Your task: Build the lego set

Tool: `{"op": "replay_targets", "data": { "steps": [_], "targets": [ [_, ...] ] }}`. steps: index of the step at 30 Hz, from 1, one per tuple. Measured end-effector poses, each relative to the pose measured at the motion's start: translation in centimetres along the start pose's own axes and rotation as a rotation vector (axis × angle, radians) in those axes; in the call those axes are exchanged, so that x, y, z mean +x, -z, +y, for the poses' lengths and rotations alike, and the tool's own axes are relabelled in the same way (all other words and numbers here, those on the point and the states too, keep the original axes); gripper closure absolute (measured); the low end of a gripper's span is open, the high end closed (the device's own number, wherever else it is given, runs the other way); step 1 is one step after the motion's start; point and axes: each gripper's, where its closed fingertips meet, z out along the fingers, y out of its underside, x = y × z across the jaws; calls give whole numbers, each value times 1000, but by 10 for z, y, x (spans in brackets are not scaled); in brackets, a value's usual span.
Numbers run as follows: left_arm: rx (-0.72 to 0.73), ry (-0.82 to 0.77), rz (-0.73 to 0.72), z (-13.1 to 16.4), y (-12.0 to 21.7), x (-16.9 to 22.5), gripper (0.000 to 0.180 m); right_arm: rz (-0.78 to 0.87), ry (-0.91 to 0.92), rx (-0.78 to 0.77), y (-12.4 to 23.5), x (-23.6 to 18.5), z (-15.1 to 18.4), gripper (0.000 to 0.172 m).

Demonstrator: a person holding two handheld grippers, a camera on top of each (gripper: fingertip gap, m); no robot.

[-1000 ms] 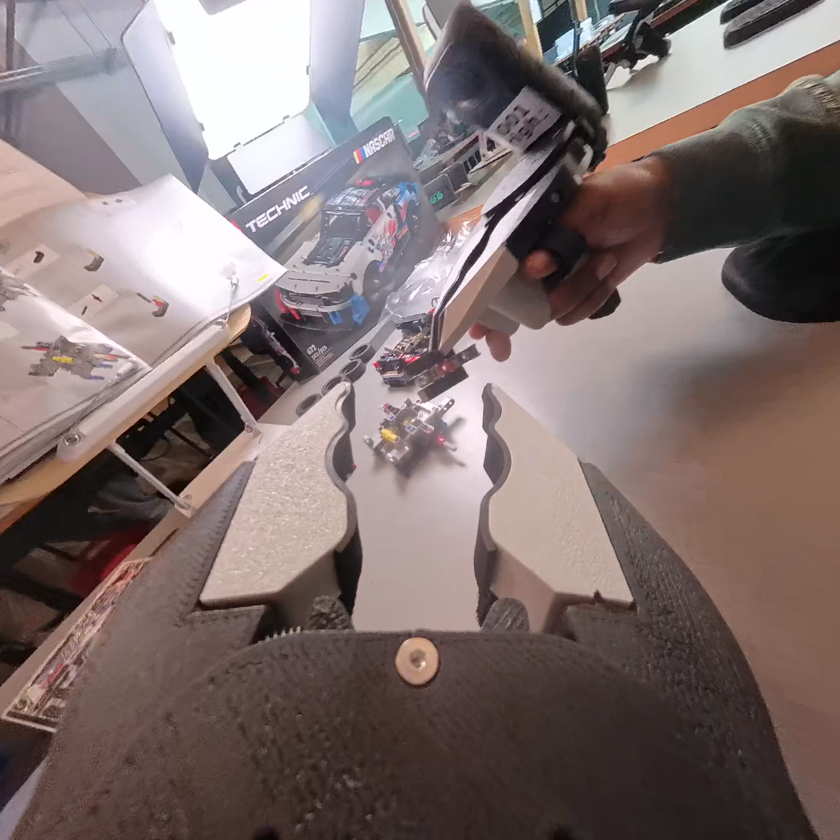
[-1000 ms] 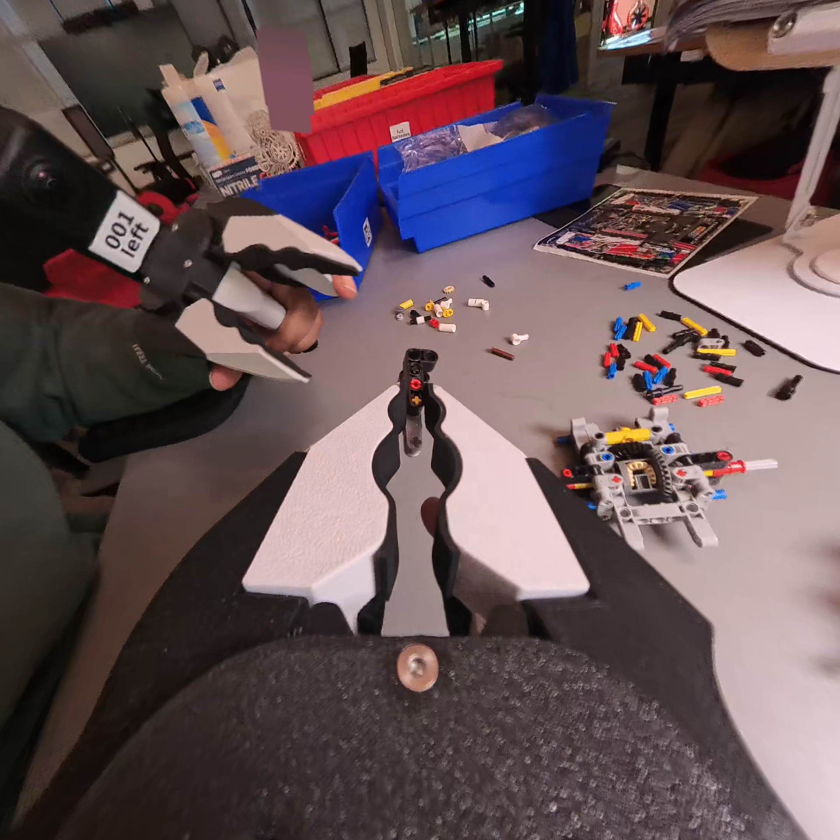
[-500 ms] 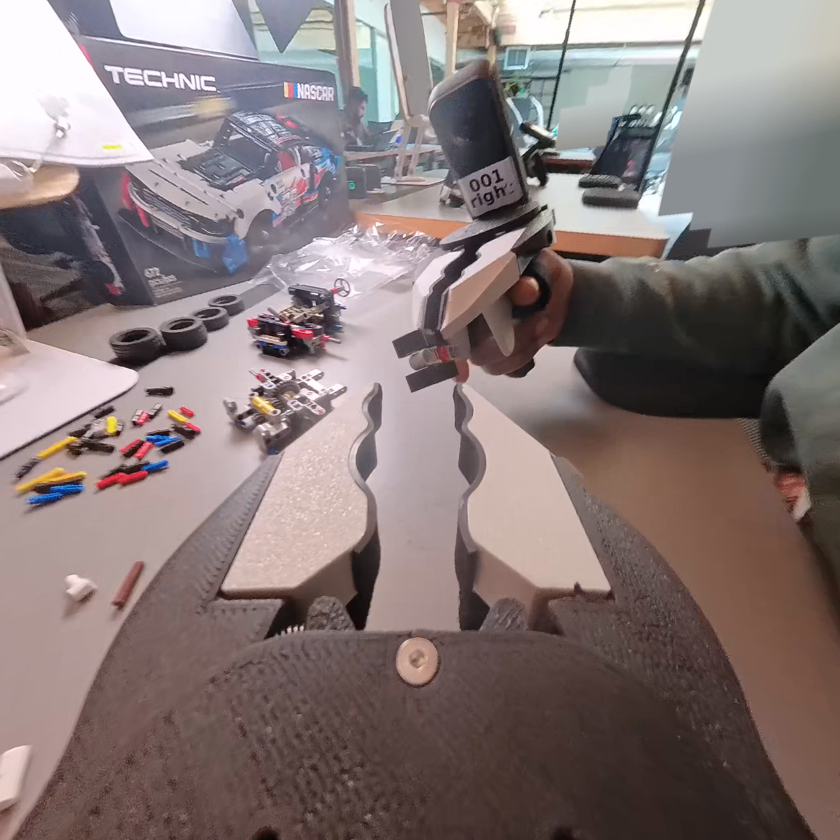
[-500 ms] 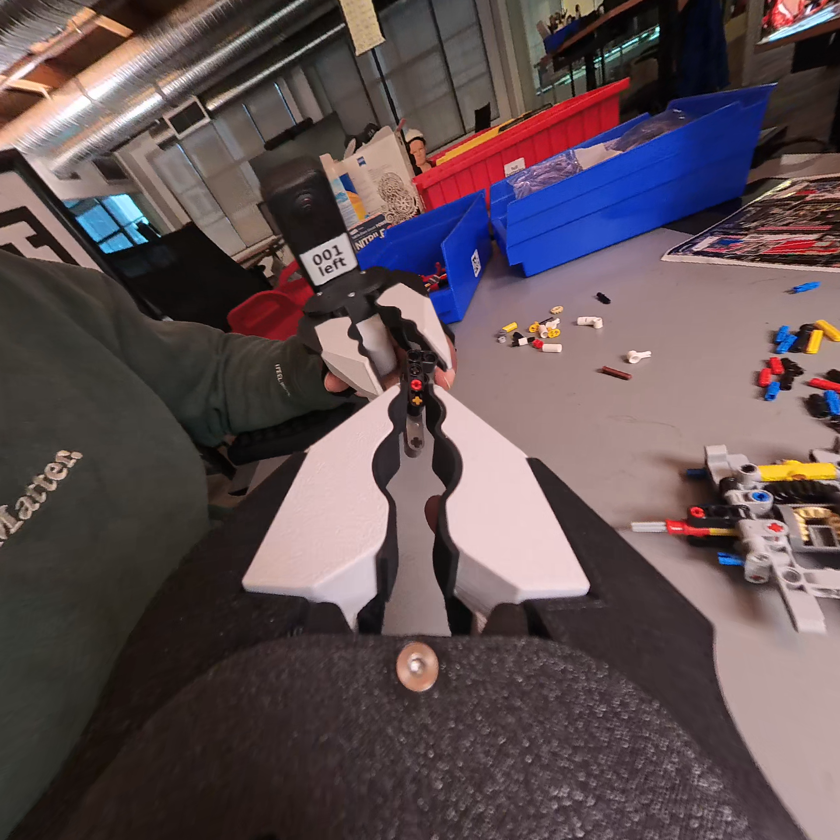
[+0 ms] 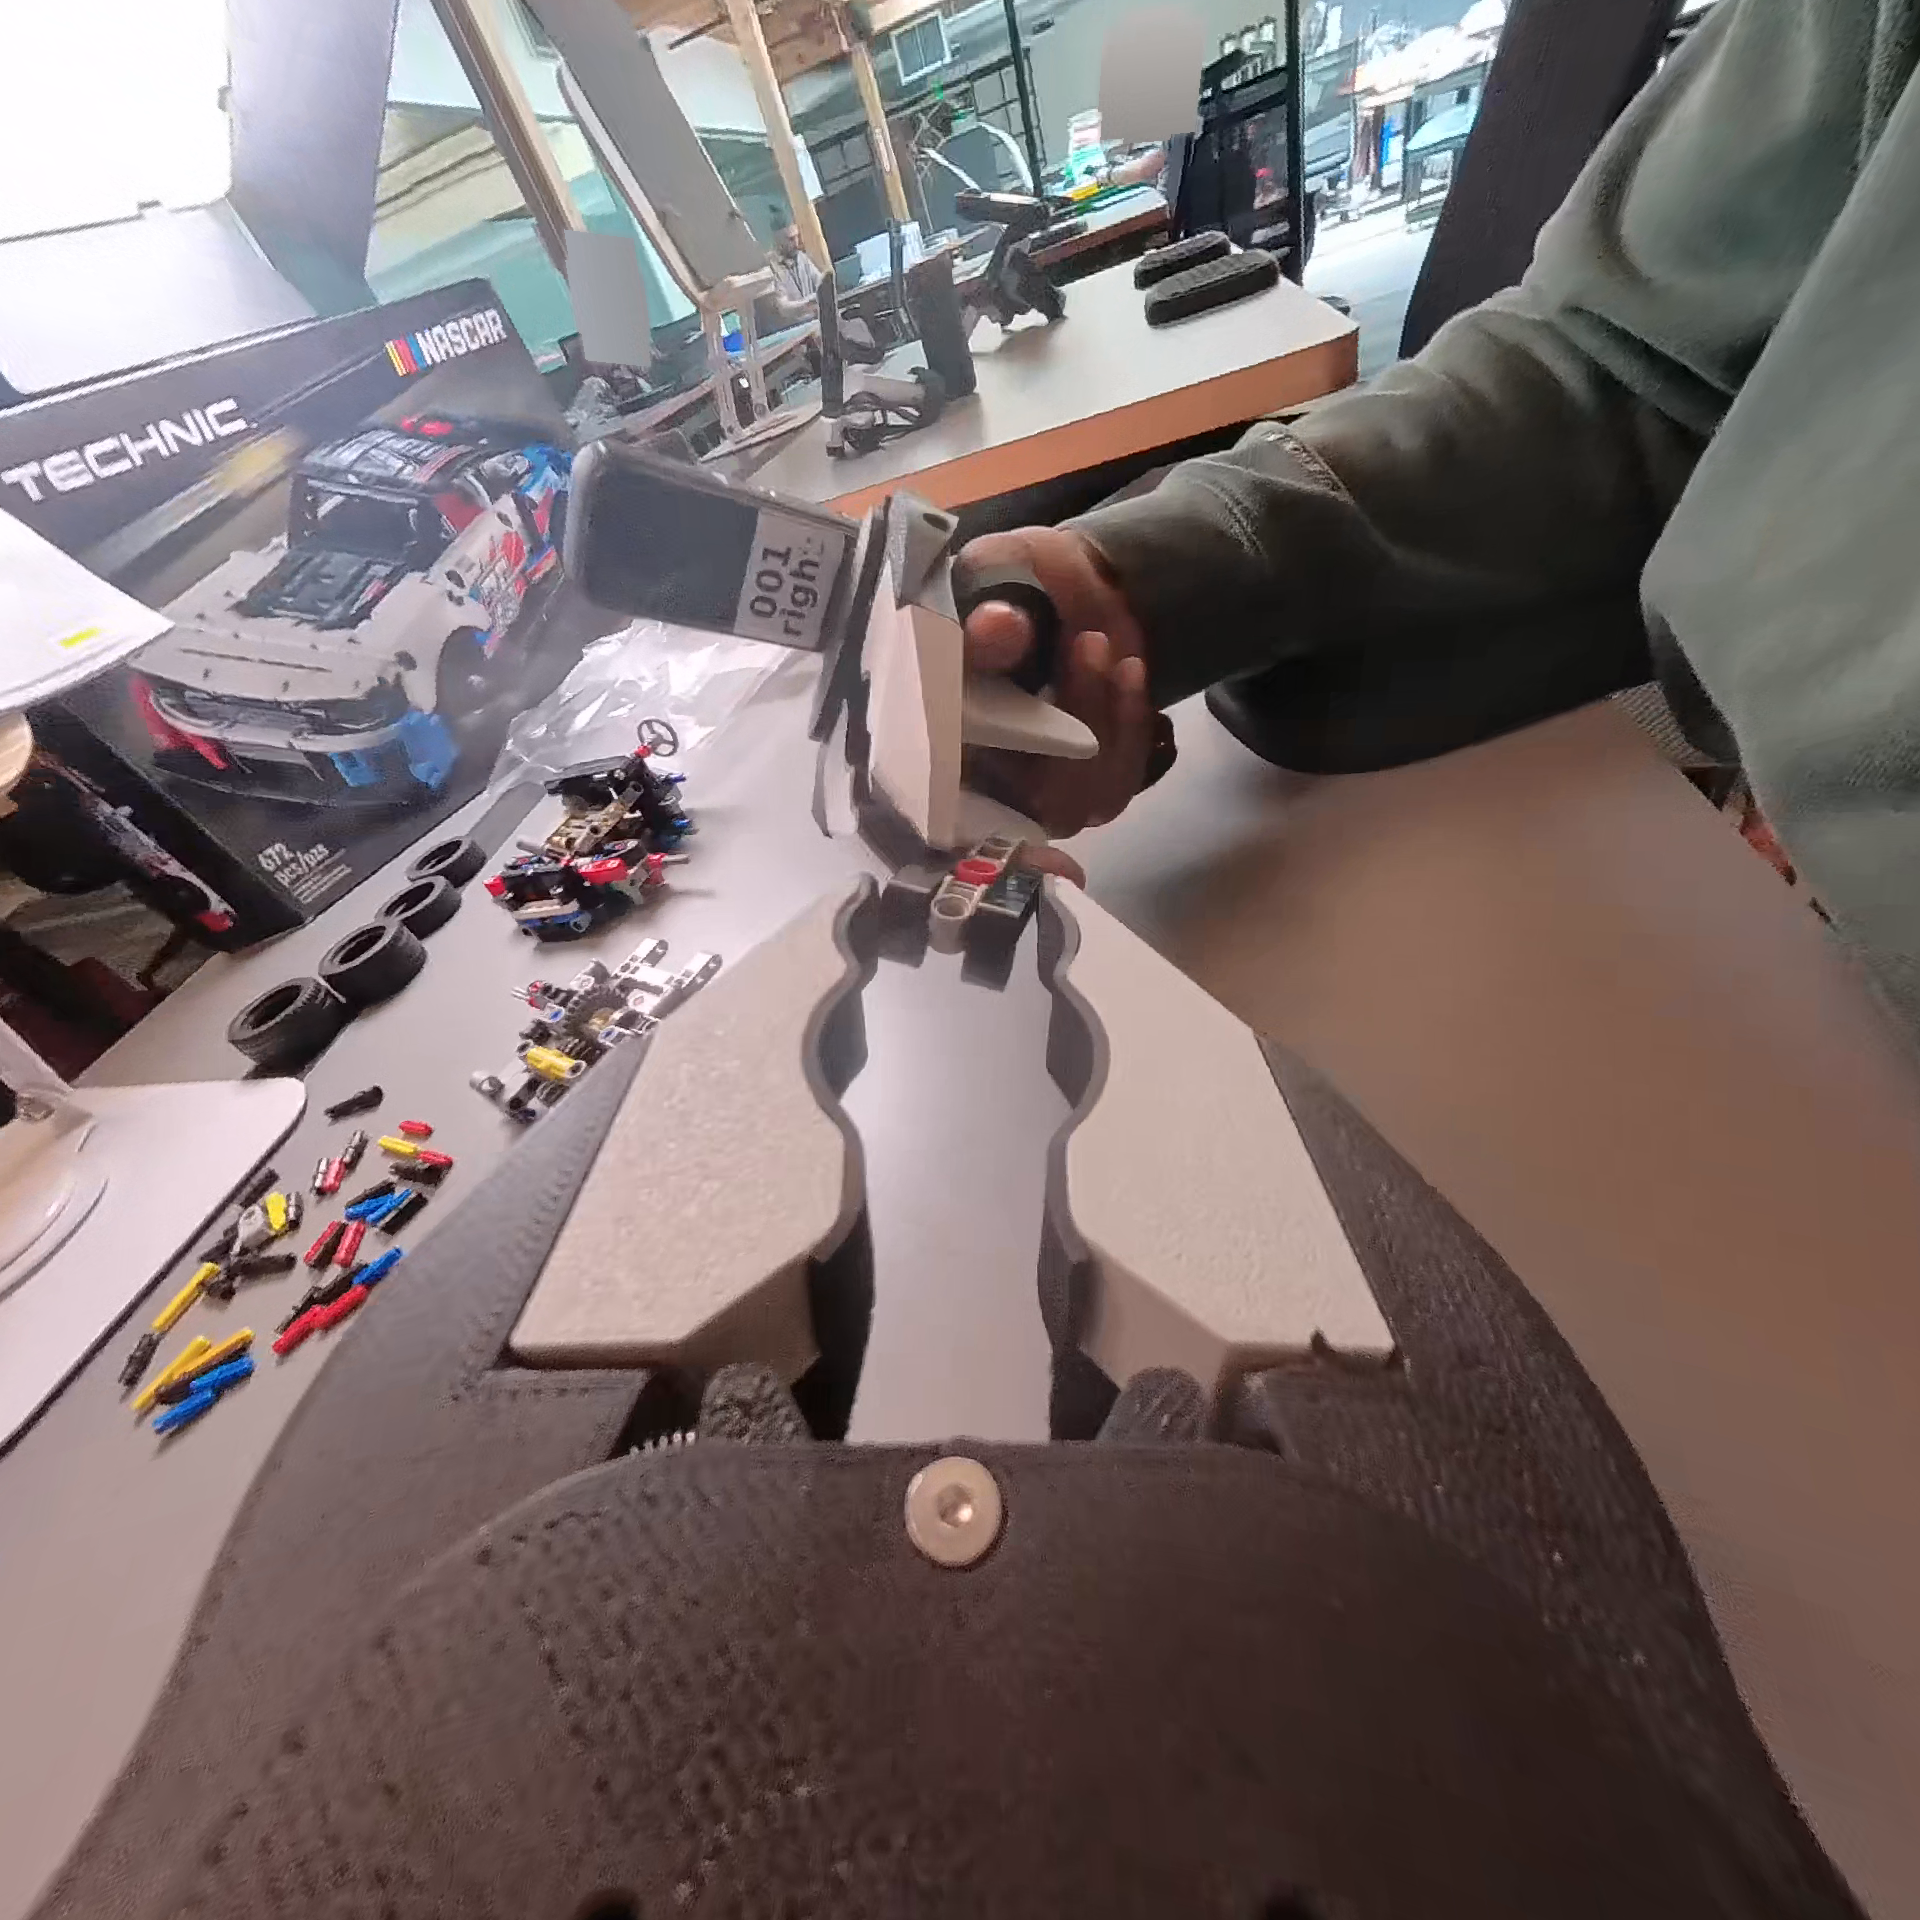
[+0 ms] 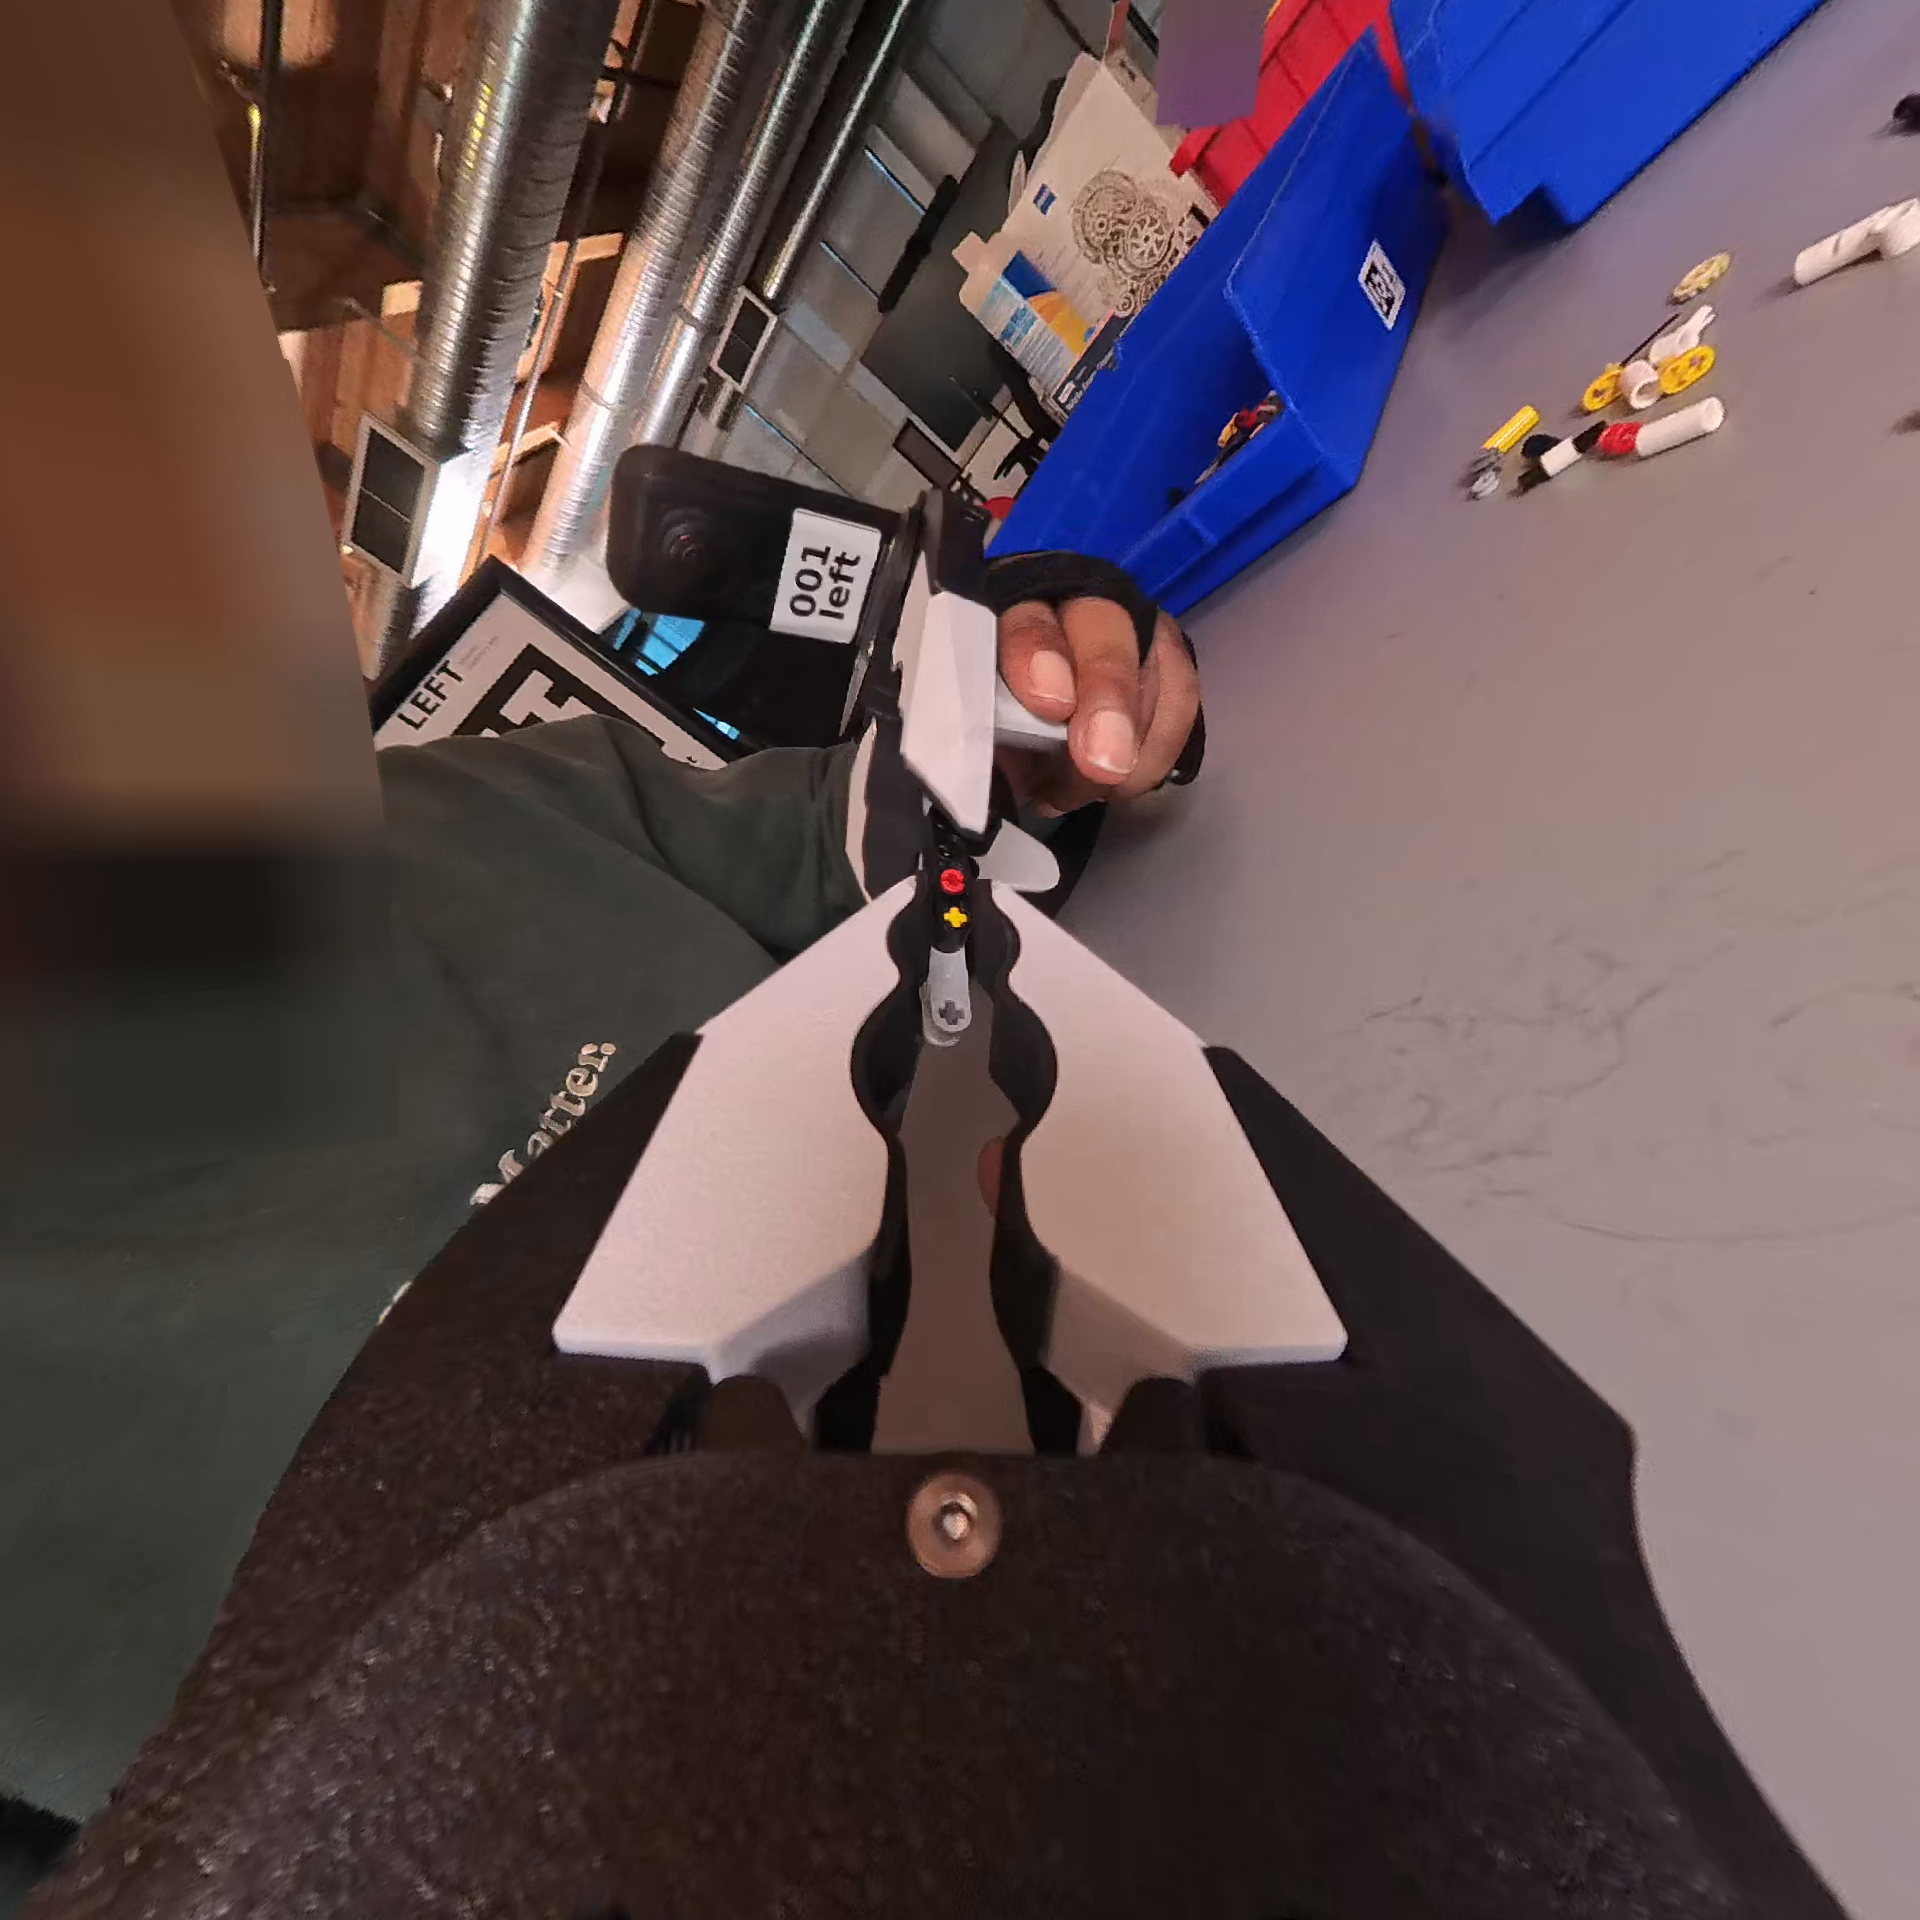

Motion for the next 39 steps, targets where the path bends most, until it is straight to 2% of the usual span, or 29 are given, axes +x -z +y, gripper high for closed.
{"op": "replay_targets", "data": {
  "steps": [2, 4, 7, 9, 12, 14, 21, 26, 28, 31, 39],
  "targets": [
    [-19, -25, -6, 1, 0, 0, 153, 18, 32, 4, 1, 1, -1, 166],
    [-8, -19, -15, -2, 0, -3, 154, 39, 142, 18, 1, -4, -6, 166],
    [21, 0, -38, -9, 5, -9, 155, 137, 473, 31, 3, -13, -13, 148],
    [35, 19, -44, -12, 7, -12, 155, 206, 692, 16, 2, -20, -11, 144],
    [35, 27, -31, -13, 5, -9, 155, 334, 910, -75, -4, -13, -4, 142],
    [29, 22, -18, -13, 3, -5, 156, 374, 990, -116, -7, -11, 1, 144],
    [37, 36, 29, -16, 3, 3, 155, 371, 1075, -175, -6, -16, 7, 147],
    [66, 21, 53, -17, 4, 9, 156, 333, 1023, -203, -3, -17, 13, 148],
    [76, 29, 61, -19, 5, 10, 150, 328, 1015, -196, -2, -17, 12, 148],
    [62, 31, 86, -16, 5, 13, 157, 317, 1008, -232, -5, -15, 18, 148],
    [22, 31, 105, -12, 3, 14, 157, 325, 1017, -246, -4, -12, 20, 148]
  ]
}}
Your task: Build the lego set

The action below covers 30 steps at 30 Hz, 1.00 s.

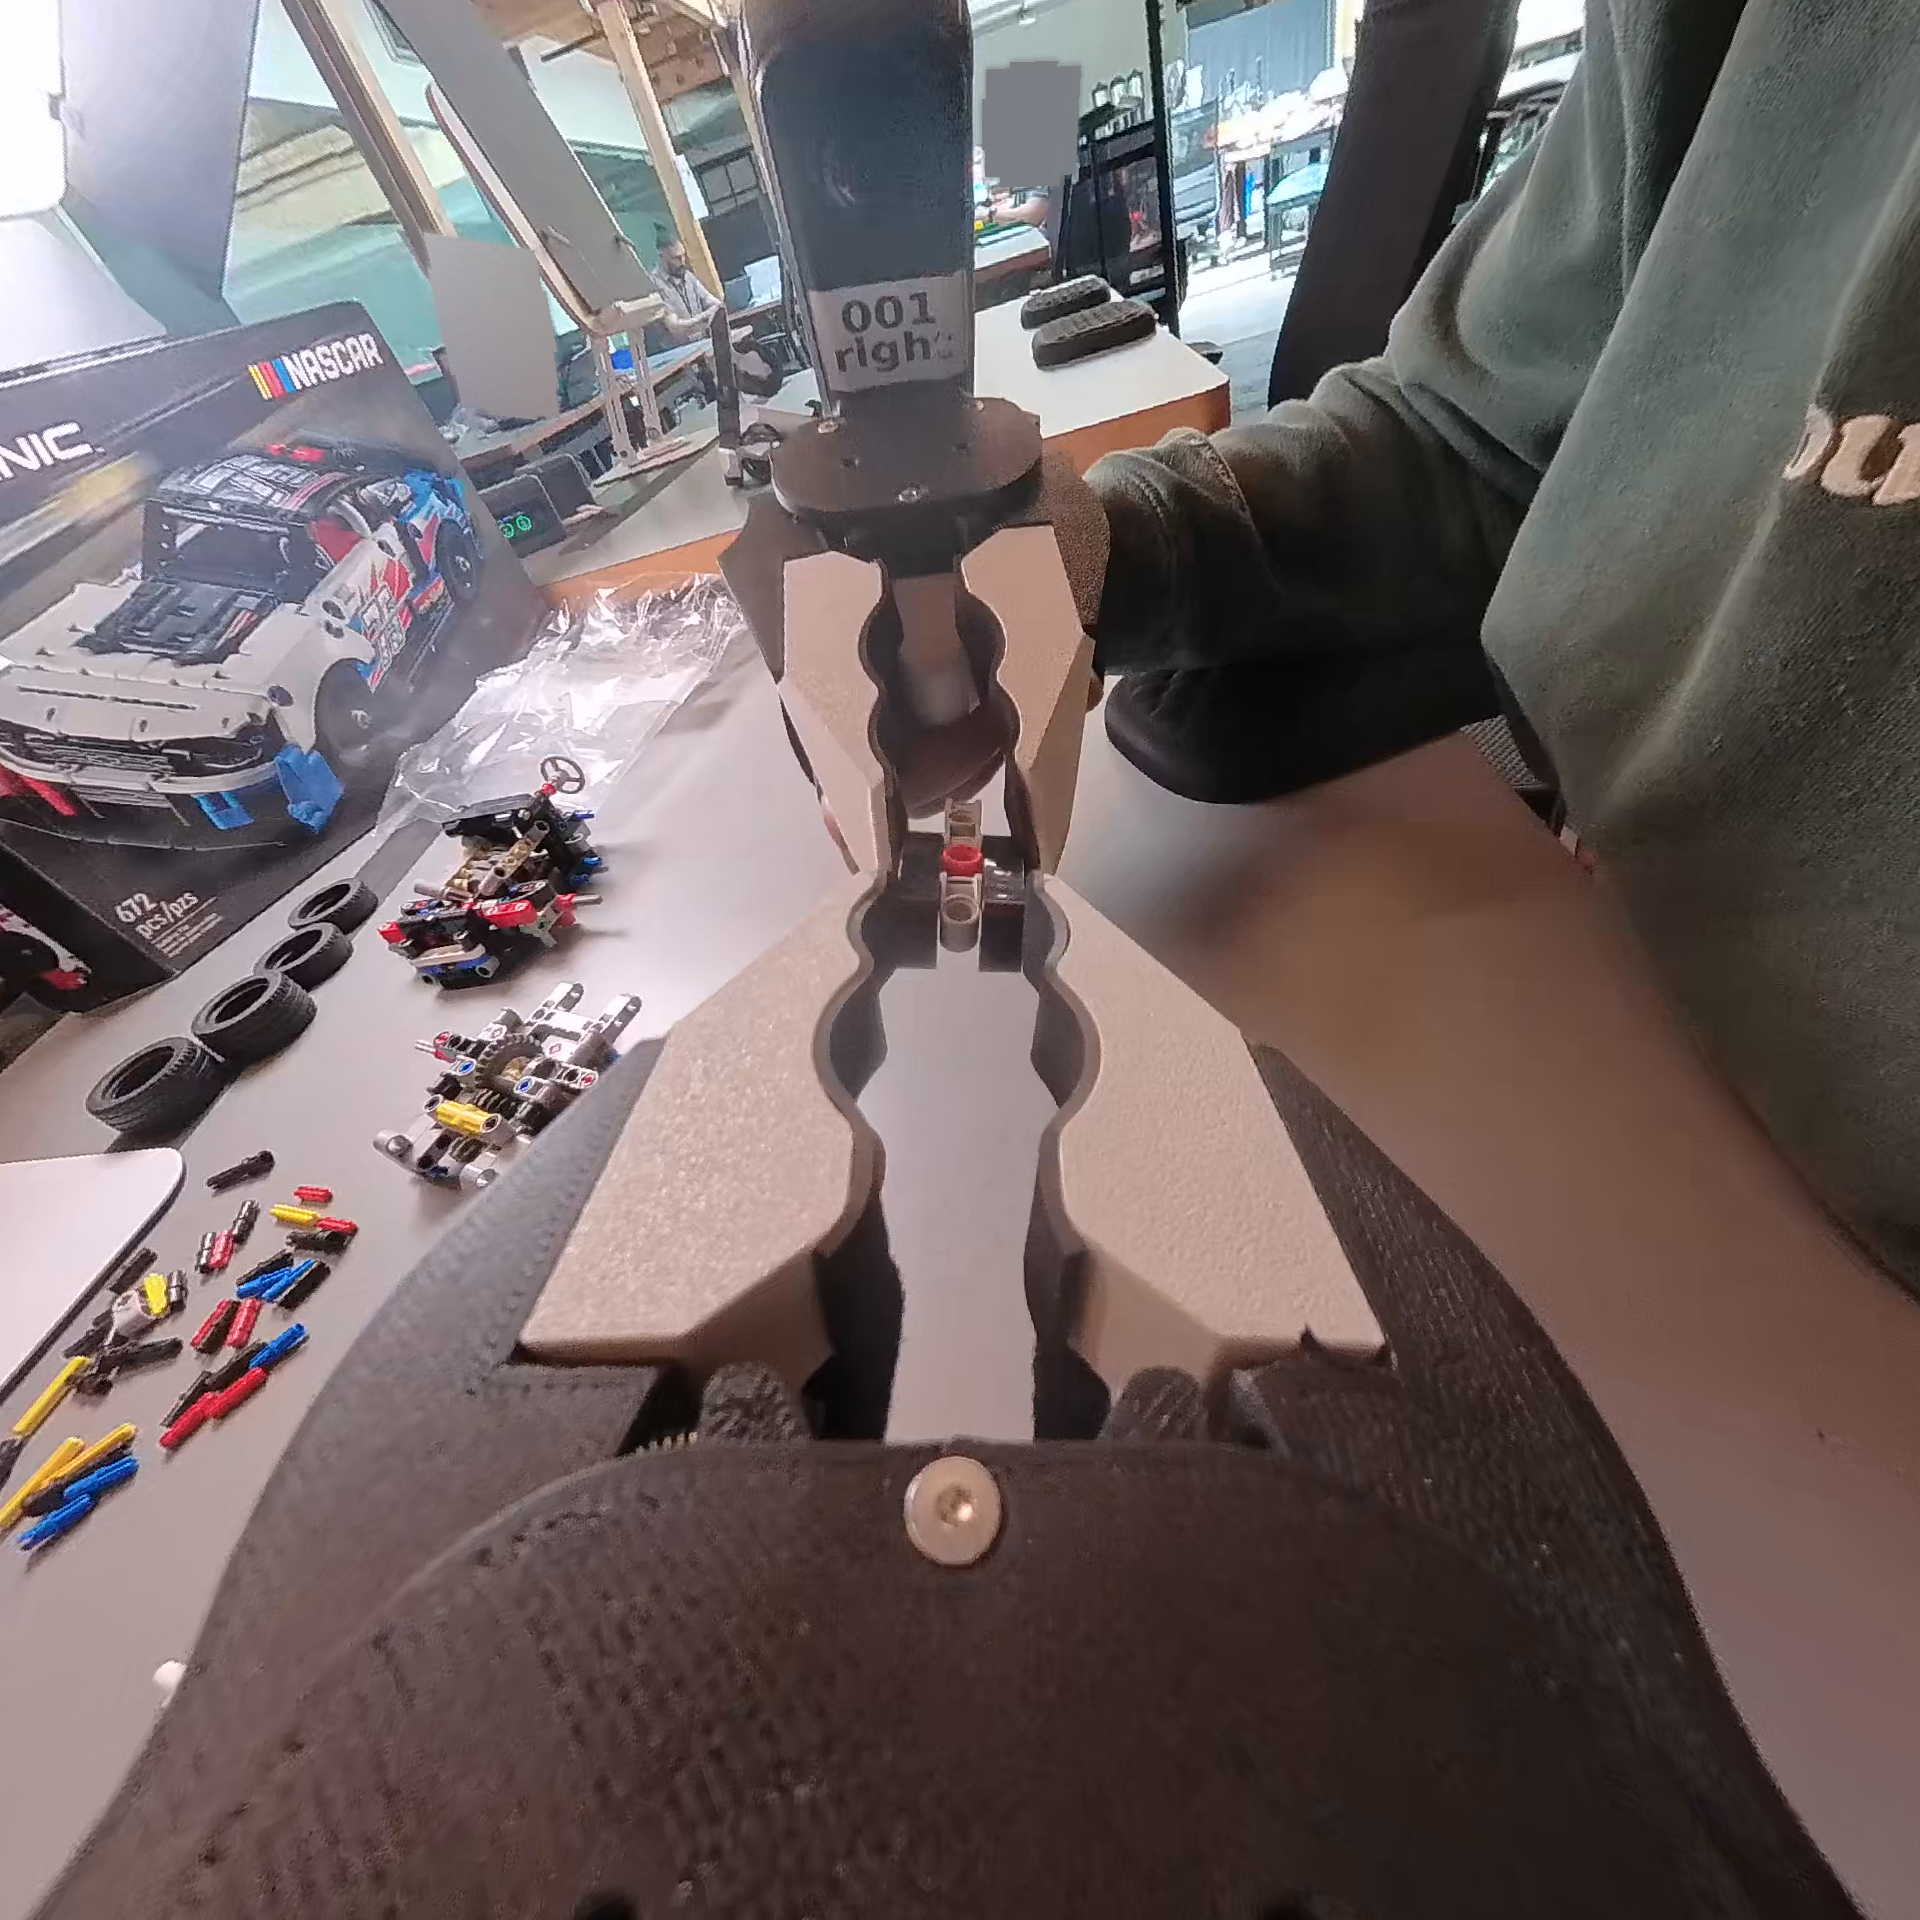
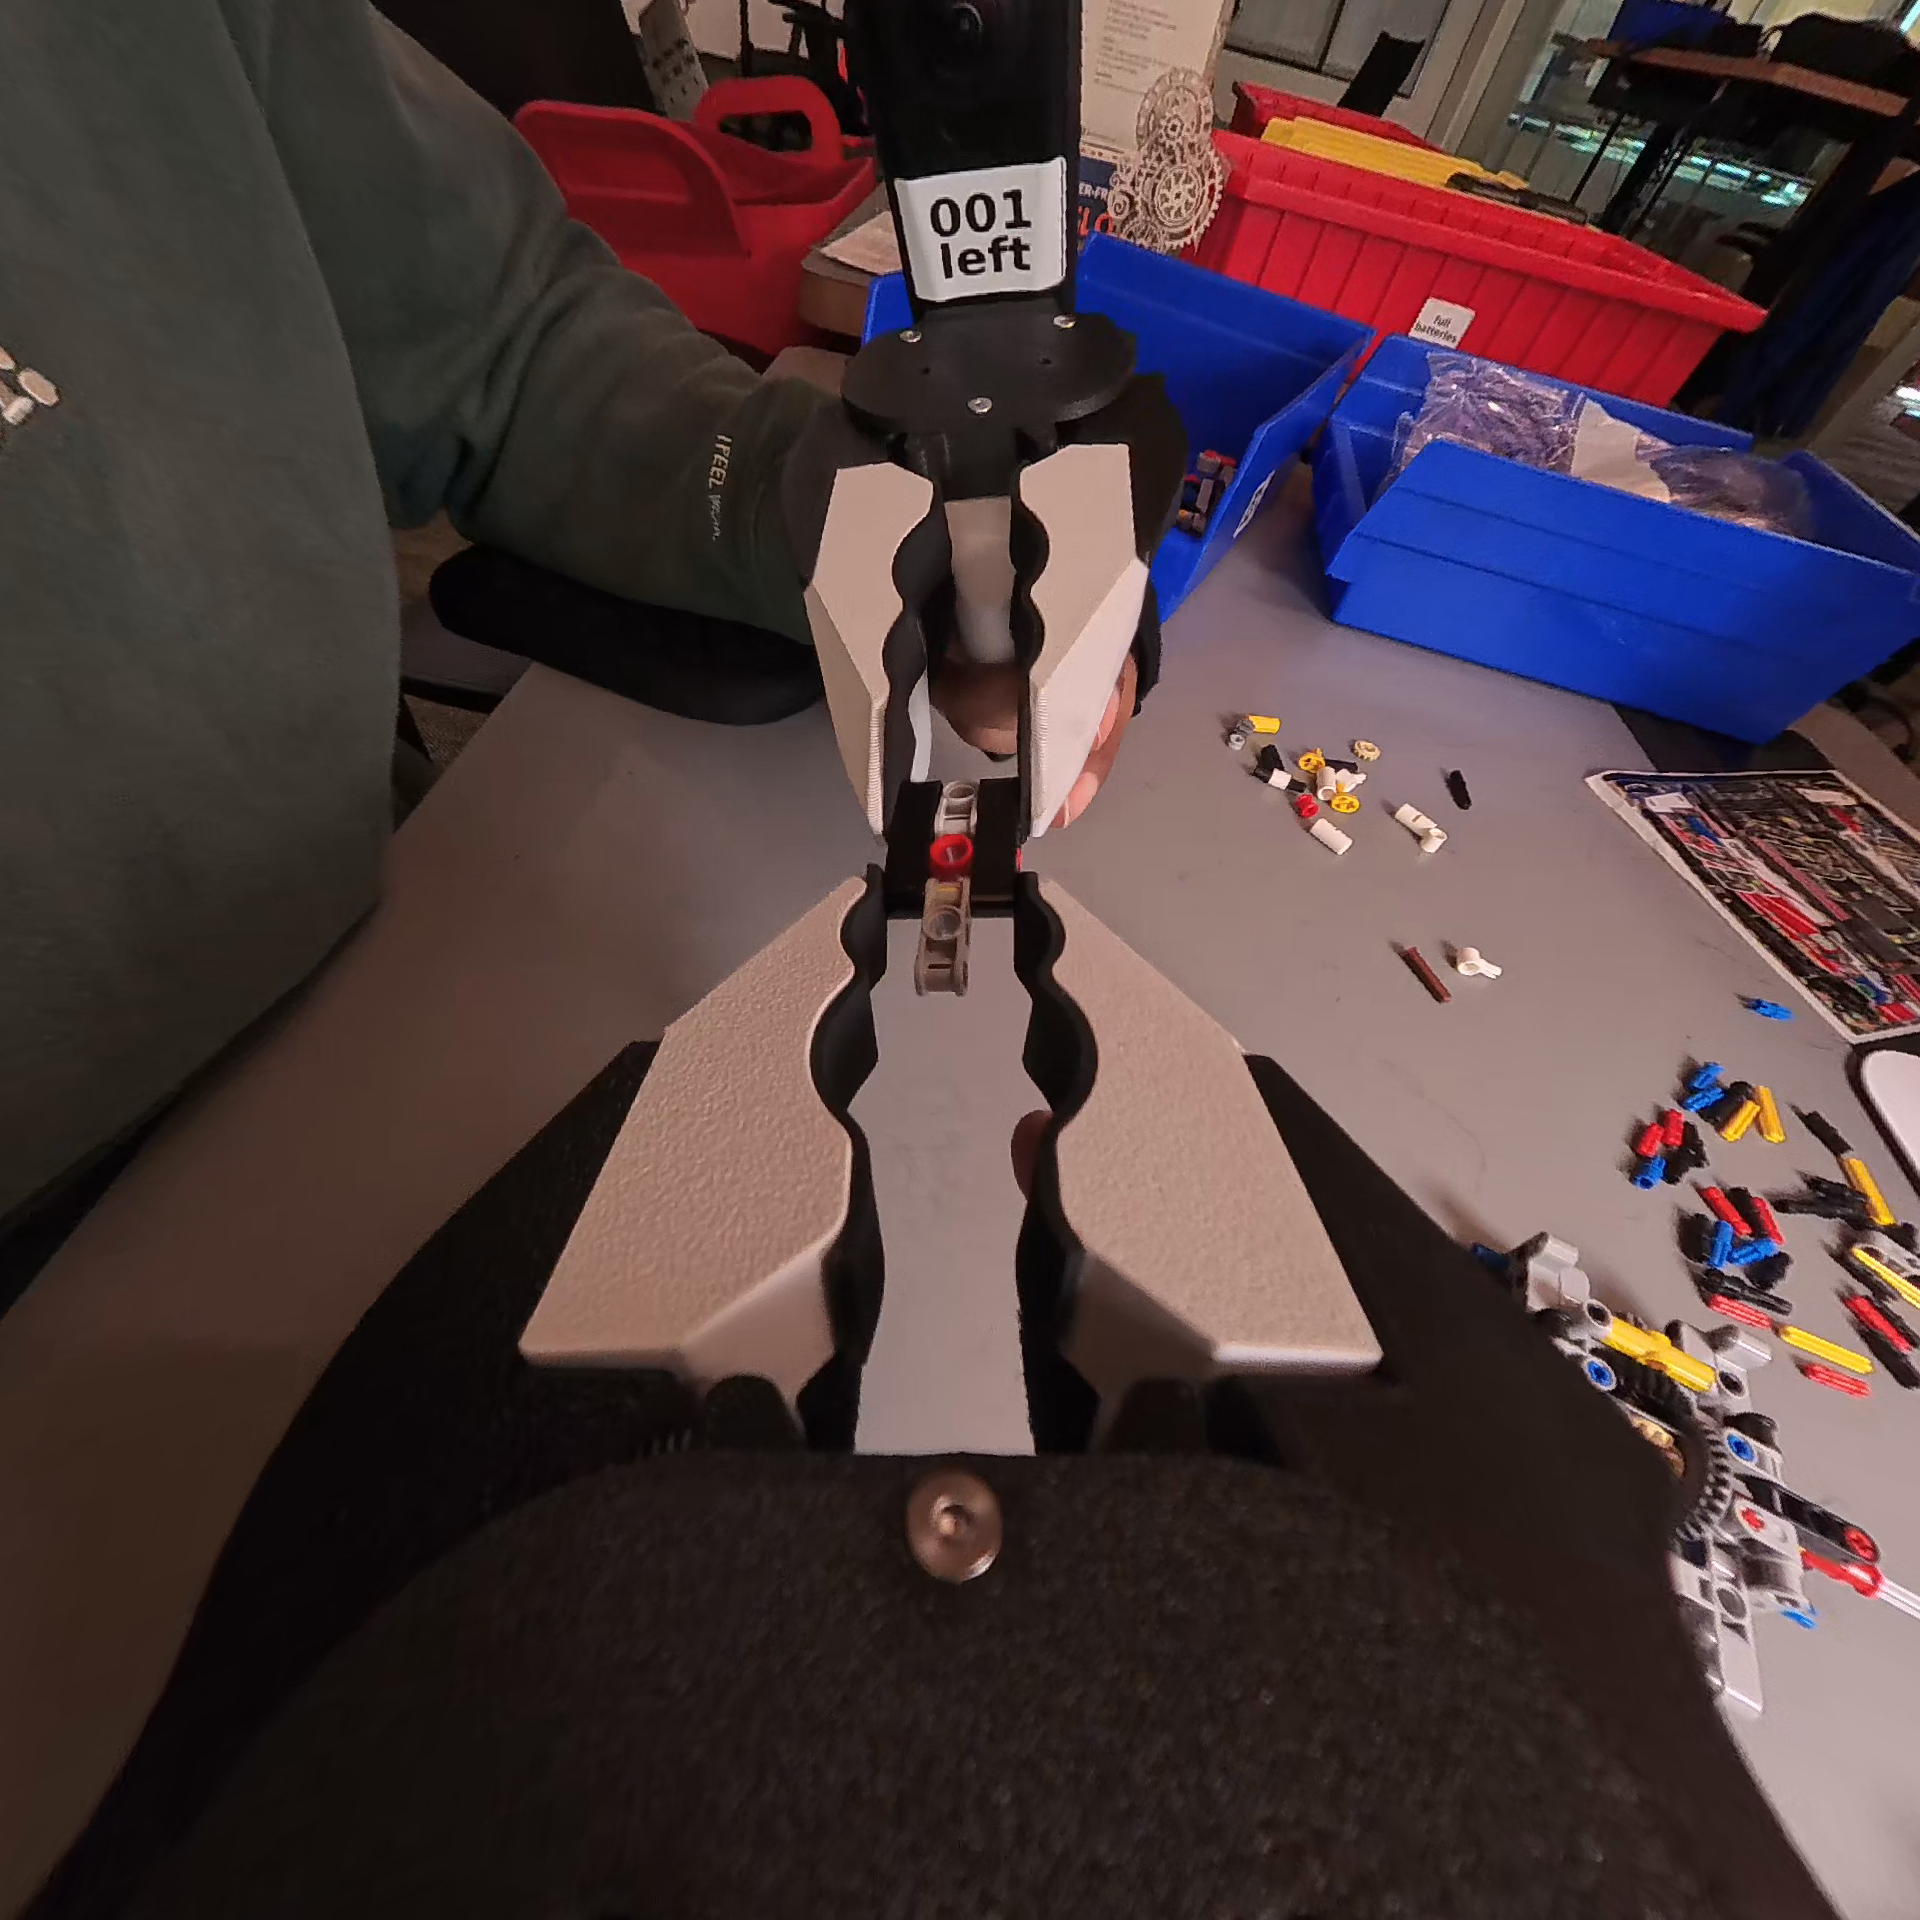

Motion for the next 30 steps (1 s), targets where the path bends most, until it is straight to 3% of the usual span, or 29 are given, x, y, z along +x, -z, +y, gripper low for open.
{"op": "replay_targets", "data": {
  "steps": [5, 12, 18, 22, 26, 30],
  "targets": [
    [16, 89, -19, 9, 0, -9, 157, 66, 30, -15, -2, 10, 6, 148],
    [83, 434, 30, 16, 2, -26, 138, 232, 221, -3, 5, 27, -1, 147],
    [106, 598, 83, 15, -3, -23, 159, 287, 363, -87, -1, 27, 5, 148],
    [73, 533, 39, 20, -4, -27, 161, 309, 354, -131, -1, 31, 11, 145],
    [47, 352, -53, 22, -1, -31, 166, 183, 72, -41, 4, 28, 13, 142],
    [-25, 168, -115, 27, -5, -28, 166, 126, -48, 36, 6, 27, 9, 152]
  ]
}}
